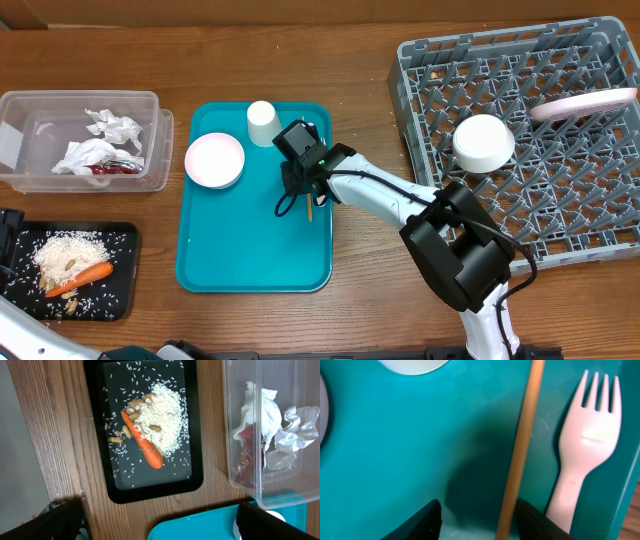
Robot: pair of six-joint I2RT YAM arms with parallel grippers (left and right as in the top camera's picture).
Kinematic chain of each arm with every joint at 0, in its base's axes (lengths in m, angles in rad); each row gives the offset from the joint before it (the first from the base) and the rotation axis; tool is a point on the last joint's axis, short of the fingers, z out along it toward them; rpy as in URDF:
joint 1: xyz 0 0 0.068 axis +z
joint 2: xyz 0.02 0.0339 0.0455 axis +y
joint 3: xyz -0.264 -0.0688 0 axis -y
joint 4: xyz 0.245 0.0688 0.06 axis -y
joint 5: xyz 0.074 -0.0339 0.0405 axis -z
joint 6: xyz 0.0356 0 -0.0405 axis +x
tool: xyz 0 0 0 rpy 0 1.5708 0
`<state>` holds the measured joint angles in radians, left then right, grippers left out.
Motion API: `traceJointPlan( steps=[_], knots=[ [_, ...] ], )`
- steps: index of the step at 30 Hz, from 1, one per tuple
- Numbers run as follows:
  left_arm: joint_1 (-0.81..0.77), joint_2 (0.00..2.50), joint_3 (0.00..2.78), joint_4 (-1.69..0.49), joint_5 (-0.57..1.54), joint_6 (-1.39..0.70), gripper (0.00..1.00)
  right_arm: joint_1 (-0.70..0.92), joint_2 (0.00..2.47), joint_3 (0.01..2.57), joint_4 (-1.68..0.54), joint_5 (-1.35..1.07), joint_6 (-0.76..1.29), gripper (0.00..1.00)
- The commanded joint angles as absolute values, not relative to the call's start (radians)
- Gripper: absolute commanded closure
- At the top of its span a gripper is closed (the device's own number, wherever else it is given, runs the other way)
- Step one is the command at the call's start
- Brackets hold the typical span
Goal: Sort waste into correct bins and load items into the dishwasher
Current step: 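Close the right gripper on the chopstick and lift it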
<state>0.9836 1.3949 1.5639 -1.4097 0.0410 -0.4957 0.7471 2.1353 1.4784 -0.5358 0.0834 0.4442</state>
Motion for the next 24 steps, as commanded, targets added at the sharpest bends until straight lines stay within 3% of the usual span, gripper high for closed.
traceJointPlan(
  steps=[1,18,24],
  knots=[
    [0.988,1.386,1.566,-1.409,0.045,-0.502,0.0,0.753,2.158,1.498,-0.532,0.089,0.45,0.52],
    [0.988,1.386,1.566,-1.409,0.045,-0.502,0.0,0.753,2.222,1.498,-0.574,0.222,0.581,0.69],
    [0.988,1.386,1.566,-1.409,0.045,-0.502,0.0,0.756,2.226,1.498,-0.585,0.228,0.581,0.7]
  ],
)
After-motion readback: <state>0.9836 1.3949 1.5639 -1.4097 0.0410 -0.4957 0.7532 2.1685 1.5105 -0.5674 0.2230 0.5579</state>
